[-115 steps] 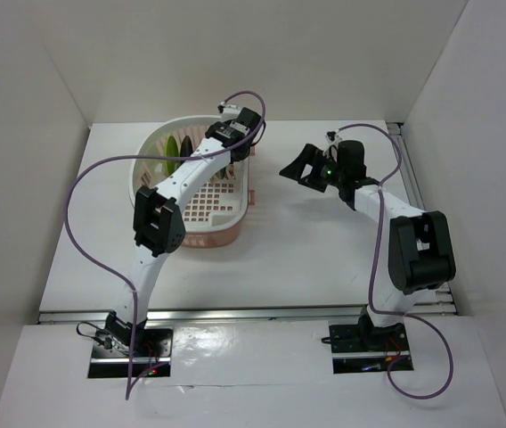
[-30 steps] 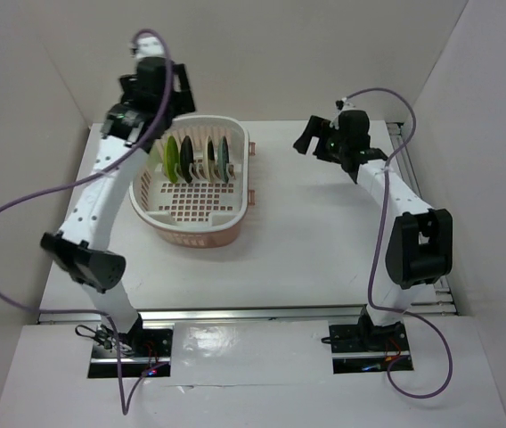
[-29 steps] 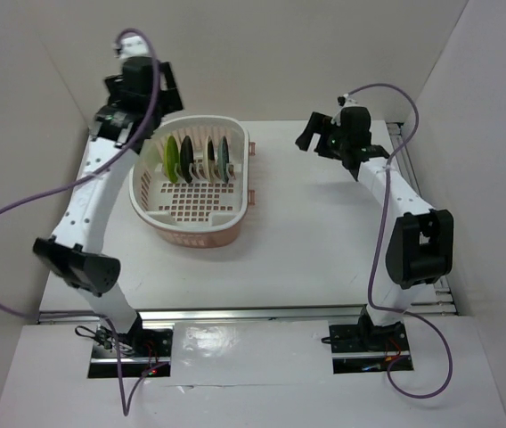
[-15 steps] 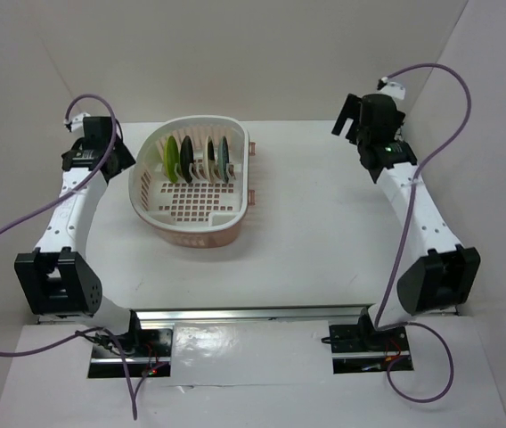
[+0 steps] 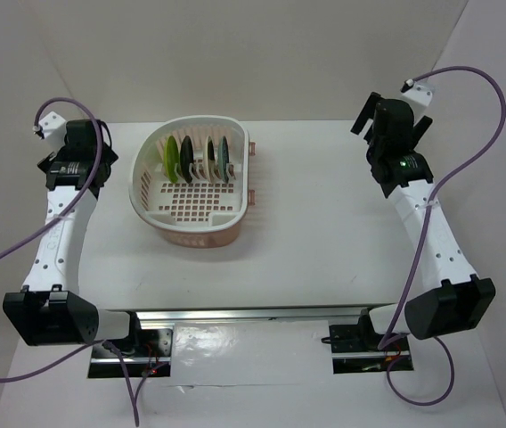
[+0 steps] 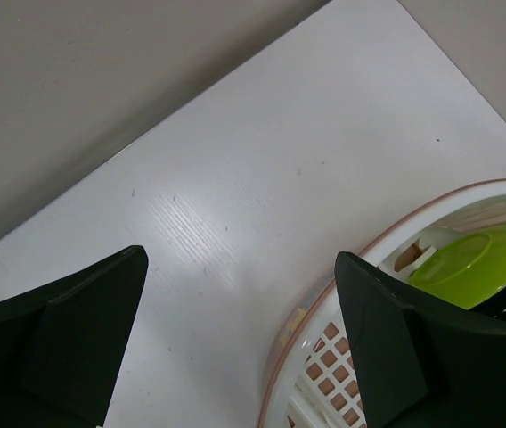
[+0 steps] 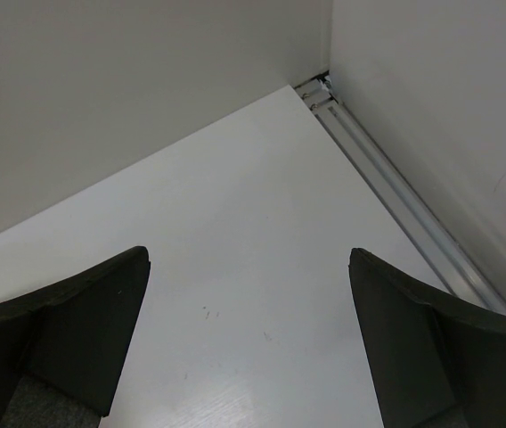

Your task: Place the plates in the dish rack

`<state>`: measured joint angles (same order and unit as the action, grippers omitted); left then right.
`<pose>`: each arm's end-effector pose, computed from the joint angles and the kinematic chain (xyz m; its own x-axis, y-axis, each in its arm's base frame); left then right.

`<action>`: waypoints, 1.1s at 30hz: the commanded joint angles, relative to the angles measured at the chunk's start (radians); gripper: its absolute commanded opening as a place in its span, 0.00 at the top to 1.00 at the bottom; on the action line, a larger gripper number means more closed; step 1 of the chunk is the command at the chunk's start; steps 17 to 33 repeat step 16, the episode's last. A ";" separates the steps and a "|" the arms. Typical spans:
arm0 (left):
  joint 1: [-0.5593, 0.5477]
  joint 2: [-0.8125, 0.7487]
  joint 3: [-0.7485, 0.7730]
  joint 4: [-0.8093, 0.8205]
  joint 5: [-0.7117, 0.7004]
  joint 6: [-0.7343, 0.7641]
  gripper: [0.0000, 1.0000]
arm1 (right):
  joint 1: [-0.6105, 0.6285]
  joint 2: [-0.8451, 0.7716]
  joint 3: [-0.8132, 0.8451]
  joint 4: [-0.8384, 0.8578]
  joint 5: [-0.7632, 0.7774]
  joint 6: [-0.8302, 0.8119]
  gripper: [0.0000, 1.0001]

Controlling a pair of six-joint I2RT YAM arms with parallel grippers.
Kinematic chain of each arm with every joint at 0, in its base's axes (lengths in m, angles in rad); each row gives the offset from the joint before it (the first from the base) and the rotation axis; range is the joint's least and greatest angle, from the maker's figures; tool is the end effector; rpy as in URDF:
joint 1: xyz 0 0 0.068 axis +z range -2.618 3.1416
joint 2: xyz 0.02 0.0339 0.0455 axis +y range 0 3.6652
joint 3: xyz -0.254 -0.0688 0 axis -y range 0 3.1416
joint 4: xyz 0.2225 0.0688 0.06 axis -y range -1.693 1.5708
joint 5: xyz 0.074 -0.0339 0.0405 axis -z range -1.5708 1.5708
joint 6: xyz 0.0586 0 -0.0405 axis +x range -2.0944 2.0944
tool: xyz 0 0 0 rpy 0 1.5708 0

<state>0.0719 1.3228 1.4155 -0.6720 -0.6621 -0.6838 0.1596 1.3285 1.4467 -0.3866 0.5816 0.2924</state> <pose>0.2710 0.0556 0.3743 -0.0633 -0.5041 -0.8613 -0.7866 0.5563 -0.2678 0.2929 0.0145 0.4133 -0.1382 0.2217 -0.9653 0.4491 0.8827 0.1384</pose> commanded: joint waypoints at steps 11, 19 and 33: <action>0.014 -0.027 -0.013 0.022 -0.060 0.000 0.00 | 0.006 0.003 -0.011 0.017 0.023 -0.012 0.00; 0.014 -0.027 -0.013 0.022 -0.051 0.009 0.00 | 0.006 0.003 -0.011 0.017 0.034 -0.012 0.00; 0.014 -0.027 -0.013 0.022 -0.051 0.009 0.00 | 0.006 0.003 -0.011 0.017 0.034 -0.012 0.00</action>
